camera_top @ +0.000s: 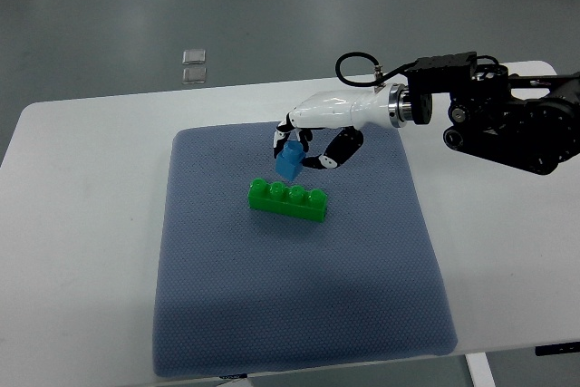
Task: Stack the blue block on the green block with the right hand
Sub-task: 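Carry the blue block with the right hand over the green block, then lower the blue block onto the green block's studs and press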
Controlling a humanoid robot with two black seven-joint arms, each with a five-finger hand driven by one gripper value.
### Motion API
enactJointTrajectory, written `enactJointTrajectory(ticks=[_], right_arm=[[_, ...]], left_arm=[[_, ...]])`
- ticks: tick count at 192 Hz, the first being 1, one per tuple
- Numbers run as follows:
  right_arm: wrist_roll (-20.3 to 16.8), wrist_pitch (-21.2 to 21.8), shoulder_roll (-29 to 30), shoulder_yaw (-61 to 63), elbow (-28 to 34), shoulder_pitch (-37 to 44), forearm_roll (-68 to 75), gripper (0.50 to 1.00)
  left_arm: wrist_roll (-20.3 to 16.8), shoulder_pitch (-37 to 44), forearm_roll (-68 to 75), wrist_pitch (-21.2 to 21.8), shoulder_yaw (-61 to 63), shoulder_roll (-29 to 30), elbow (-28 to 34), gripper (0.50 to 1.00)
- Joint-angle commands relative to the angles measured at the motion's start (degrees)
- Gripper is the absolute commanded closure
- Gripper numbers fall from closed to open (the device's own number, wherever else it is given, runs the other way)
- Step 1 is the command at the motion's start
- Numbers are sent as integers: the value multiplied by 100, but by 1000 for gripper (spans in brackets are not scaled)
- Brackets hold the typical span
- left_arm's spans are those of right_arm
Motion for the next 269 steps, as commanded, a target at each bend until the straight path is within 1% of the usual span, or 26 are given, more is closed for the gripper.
enactJointTrajectory(ticks=[1, 19, 40, 129, 269], right_arm=[[40, -18, 150, -24, -53, -24, -24, 1000], [84, -53, 229, -112, -132, -51, -191, 1000], [216, -124, 291, -252, -220, -59, -314, 1000], [225, -247, 502, -305, -563, -182, -656, 1000], [225, -256, 493, -420, -703, -288, -903, 1000]], left_arm=[[-1, 0, 0, 1, 0, 0, 5, 500], [-1, 0, 0, 1, 0, 0, 5, 500], [-1, 0, 0, 1, 0, 0, -3, 500], [-1, 0, 0, 1, 0, 0, 5, 500], [-1, 0, 0, 10, 0, 0, -3, 500]])
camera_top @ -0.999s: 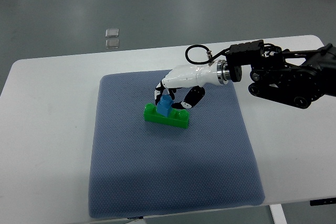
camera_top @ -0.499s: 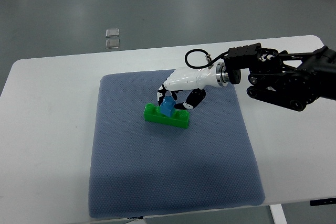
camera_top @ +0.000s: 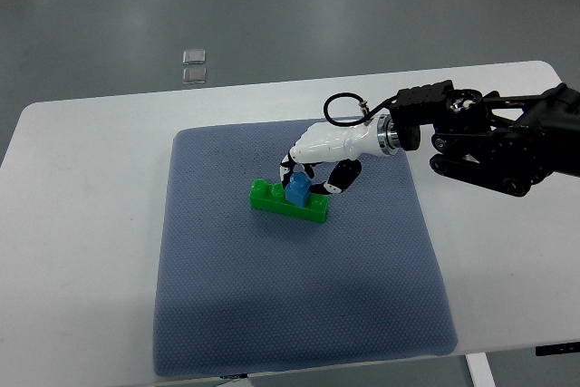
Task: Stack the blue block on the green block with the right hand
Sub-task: 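Lower the blue block onto the green block's studs and press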
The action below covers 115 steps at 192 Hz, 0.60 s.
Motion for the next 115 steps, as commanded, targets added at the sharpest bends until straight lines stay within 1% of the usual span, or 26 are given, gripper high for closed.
enactJointTrajectory(ticks=[1, 54, 78, 99, 105, 110, 115], right_arm=[[0, -1, 1, 0, -18, -9, -34, 1000], [-35, -19, 71, 0, -79, -80, -219, 1000], [-53, -151, 150, -18, -123, -115, -245, 1000], [-53, -160, 133, -26, -123, -124, -245, 1000], [-53, -168, 124, -18, -123, -115, -245, 985], [-62, -168, 115, 0, -123, -106, -237, 959], [-62, -168, 106, 17, -115, -97, -237, 944]], left_arm=[[1, 0, 0, 0, 0, 0, -5, 500], [1, 0, 0, 0, 0, 0, 4, 500], [1, 0, 0, 0, 0, 0, 4, 500], [1, 0, 0, 0, 0, 0, -5, 500], [1, 0, 0, 0, 0, 0, 4, 500], [1, 0, 0, 0, 0, 0, 4, 500], [1, 0, 0, 0, 0, 0, 4, 500]])
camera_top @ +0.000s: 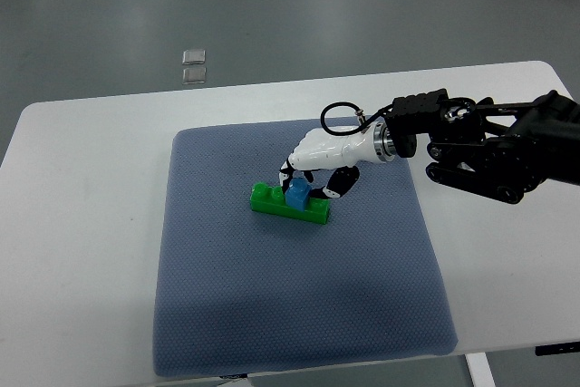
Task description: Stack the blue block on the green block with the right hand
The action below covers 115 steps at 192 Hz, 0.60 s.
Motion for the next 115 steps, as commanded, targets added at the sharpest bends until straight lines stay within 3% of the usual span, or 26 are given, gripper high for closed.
enactJointTrajectory(ticks=[1, 17, 36, 115], right_arm=[[-10, -11, -41, 50, 8, 22, 9, 938], [-1, -11, -68, 67, 16, 48, 27, 861], [-1, -2, -103, 76, 16, 57, 36, 840], [8, -2, -165, 94, 51, 66, 36, 820]], left_arm=[[-1, 0, 0, 0, 0, 0, 4, 500], [-1, 0, 0, 0, 0, 0, 4, 500], [-1, 0, 0, 0, 0, 0, -4, 500], [-1, 0, 0, 0, 0, 0, 4, 500]])
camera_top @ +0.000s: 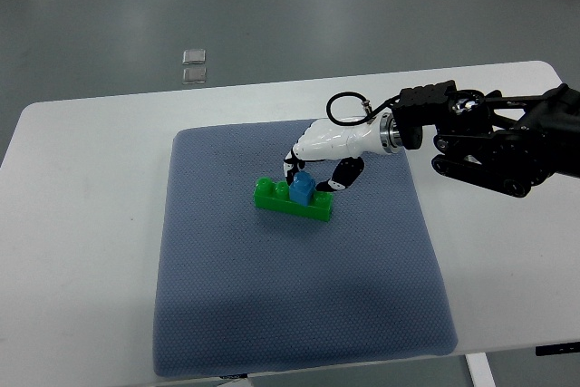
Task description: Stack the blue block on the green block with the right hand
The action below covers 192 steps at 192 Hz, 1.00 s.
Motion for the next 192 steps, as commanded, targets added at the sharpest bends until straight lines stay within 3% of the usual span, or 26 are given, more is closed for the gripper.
enactJointTrajectory(ticks=[1, 46, 78, 95, 118, 135, 160, 192], right_arm=[[0, 1, -37, 12, 11, 9, 10, 820], [-27, 27, -107, 346, 3, 123, 45, 775], [-79, 36, -116, 707, -68, 61, 62, 699], [-141, -26, -116, 829, -340, -52, 115, 644], [-176, -113, -107, 1348, -788, -448, 818, 640], [-518, -105, -99, 1893, -1131, -791, 1924, 603], [-1134, -149, -63, 2464, -1395, -1169, 3647, 599], [-1591, -184, -37, 2983, -1474, -1512, 5642, 599]], left_arm=[[-1, 0, 0, 0, 0, 0, -4, 500], [-1, 0, 0, 0, 0, 0, -4, 500], [-1, 0, 0, 0, 0, 0, -4, 500], [-1, 0, 0, 0, 0, 0, -4, 500], [-1, 0, 0, 0, 0, 0, -4, 500], [-1, 0, 0, 0, 0, 0, -4, 500], [-1, 0, 0, 0, 0, 0, -4, 500], [-1, 0, 0, 0, 0, 0, -4, 500]])
